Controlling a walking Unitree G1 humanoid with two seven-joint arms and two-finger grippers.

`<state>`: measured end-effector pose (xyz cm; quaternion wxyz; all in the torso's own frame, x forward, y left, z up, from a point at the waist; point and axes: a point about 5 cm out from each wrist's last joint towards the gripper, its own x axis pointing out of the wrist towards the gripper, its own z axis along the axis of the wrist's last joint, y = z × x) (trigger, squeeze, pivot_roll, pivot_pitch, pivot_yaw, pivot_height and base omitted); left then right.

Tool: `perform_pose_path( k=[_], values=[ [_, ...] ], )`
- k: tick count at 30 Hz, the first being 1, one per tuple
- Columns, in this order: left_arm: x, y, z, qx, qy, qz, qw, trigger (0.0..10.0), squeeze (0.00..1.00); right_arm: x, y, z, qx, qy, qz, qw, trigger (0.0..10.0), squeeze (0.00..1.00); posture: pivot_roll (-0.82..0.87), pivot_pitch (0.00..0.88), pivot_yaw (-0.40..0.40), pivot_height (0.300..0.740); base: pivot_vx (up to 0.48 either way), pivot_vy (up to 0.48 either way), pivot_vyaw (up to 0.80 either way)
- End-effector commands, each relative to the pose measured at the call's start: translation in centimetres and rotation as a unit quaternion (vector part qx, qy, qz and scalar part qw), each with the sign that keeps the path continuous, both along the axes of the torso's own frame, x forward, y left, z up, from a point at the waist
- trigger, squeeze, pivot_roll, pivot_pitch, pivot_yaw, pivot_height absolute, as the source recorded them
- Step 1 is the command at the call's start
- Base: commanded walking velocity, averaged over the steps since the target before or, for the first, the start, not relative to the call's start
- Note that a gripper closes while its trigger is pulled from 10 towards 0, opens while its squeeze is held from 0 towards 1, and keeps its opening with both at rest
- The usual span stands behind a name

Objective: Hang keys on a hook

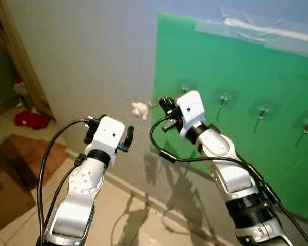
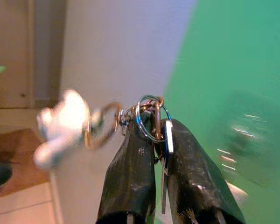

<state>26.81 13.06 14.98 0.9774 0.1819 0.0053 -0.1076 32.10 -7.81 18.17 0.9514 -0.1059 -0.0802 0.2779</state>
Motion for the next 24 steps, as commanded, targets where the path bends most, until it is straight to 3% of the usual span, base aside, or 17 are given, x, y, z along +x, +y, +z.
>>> perform_pose_path(
  k=[1,9,16,20,24],
  values=[
    [-0.1,-0.5,0.2,0.004,-0.004,-0.012,1.000,10.0,0.00,0.0,0.0,1.3,-0.008,-0.028,0.011,1.000,10.0,0.00,0.00,0.000,-0.038,0.740,0.000,0.000,0.00],
    [0.0,-0.5,0.2,0.008,-0.007,-0.016,1.000,10.0,0.00,1.2,-0.5,2.4,-0.041,-0.065,-0.010,0.997,10.0,0.00,0.00,0.000,-0.030,0.740,0.000,0.000,0.00],
    [-0.1,-0.7,0.3,0.016,-0.012,-0.029,0.999,10.0,0.00,1.4,-0.6,2.5,-0.029,-0.067,-0.019,0.997,10.0,0.00,0.00,0.000,-0.029,0.740,0.301,-0.370,0.00],
    [-0.4,-1.0,0.5,0.010,-0.021,-0.038,0.999,10.0,0.00,1.3,-0.3,2.1,-0.025,-0.067,-0.016,0.997,10.0,0.00,0.00,0.000,-0.030,0.740,0.000,-0.468,0.00],
    [-0.4,-1.0,0.5,0.002,-0.022,-0.037,0.999,10.0,0.00,1.2,-0.1,1.8,-0.024,-0.064,-0.012,0.998,10.0,0.00,0.00,0.000,-0.033,0.740,0.000,0.000,0.00]
  ],
)
